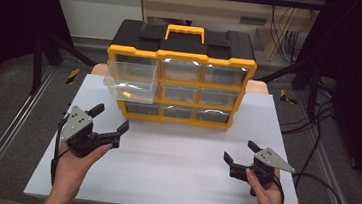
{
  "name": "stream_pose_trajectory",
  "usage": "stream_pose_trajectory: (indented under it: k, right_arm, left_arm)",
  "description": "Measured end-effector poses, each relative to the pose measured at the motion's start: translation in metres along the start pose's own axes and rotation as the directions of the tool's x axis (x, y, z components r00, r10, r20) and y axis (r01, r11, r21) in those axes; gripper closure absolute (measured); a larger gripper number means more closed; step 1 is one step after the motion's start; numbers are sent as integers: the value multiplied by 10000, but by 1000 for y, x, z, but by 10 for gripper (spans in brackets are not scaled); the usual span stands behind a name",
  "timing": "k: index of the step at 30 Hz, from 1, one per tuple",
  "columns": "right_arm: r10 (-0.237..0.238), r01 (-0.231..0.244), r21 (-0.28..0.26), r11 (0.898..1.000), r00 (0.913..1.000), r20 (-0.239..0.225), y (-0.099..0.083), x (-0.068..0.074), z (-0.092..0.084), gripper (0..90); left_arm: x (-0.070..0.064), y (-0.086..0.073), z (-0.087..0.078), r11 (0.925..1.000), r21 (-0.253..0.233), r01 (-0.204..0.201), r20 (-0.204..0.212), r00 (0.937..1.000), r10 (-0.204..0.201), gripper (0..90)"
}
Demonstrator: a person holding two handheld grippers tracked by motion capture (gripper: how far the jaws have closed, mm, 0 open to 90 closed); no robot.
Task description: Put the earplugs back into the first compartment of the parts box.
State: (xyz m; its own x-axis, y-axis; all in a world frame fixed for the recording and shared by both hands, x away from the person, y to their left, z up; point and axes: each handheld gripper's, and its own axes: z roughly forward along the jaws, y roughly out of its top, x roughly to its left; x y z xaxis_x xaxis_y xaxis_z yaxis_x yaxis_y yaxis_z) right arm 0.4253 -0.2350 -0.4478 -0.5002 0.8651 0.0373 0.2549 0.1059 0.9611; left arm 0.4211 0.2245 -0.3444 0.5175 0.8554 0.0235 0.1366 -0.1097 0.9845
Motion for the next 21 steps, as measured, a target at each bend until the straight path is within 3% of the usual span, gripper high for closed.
stream_pose_trajectory:
  k: [4, 14, 21]
  right_arm:
    - [-79, 79, 42, 10000, 9999, 83, -2, 1, 1, 49]
    - [54, -56, 129, 9999, 9998, 204, -6, -3, -3, 46]
    - [191, -193, 304, 9994, 9998, 63, -8, -2, 0, 45]
  left_arm:
    - [-2, 8, 2, 9999, -92, -109, -442, 9990, 105, 104]
    - [-6, 24, 1, 9994, -109, -317, -132, 9994, 316, 118]
    - [-13, 34, -2, 9991, -272, -333, -266, 9991, 326, 170]
